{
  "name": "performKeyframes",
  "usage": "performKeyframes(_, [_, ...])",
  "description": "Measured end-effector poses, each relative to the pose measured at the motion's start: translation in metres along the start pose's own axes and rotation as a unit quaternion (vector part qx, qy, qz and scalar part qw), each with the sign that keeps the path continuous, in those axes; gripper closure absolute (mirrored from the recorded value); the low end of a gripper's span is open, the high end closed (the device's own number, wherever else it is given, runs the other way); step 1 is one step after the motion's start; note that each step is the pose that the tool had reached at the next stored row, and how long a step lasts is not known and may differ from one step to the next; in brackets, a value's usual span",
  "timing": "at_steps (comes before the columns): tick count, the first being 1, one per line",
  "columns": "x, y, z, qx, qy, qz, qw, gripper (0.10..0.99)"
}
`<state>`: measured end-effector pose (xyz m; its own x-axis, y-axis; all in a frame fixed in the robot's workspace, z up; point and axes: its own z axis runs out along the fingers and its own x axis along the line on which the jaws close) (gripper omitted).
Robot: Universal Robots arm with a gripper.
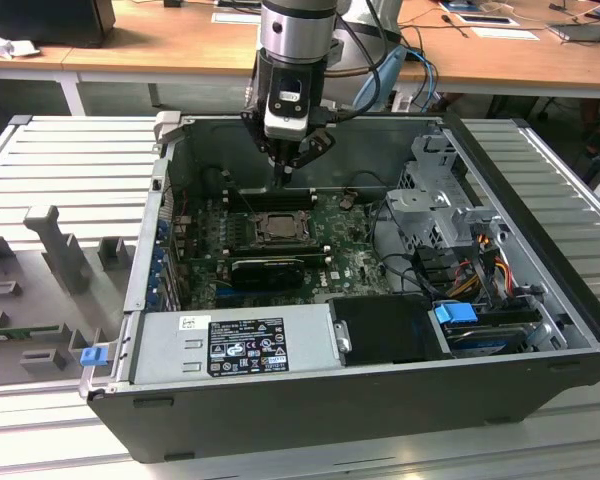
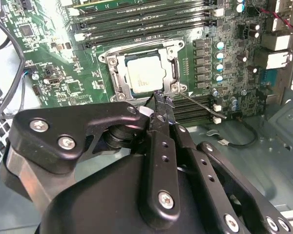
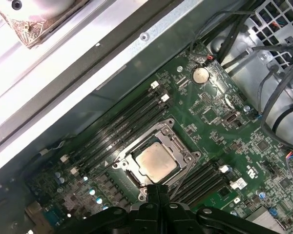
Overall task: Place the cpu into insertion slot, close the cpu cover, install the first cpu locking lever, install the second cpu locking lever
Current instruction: 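Install the first cpu locking lever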
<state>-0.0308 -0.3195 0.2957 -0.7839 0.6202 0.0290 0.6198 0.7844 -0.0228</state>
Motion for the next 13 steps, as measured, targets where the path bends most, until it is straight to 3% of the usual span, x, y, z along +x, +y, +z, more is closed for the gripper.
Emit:
performKeyframes(7, [0.0,0.0,0.0,0.0007,-0.0005,-0.025,0.9997,0.98])
performKeyframes(13, [0.0,0.0,0.0,0.0016,-0.0014,-0.059,0.9983,0.98])
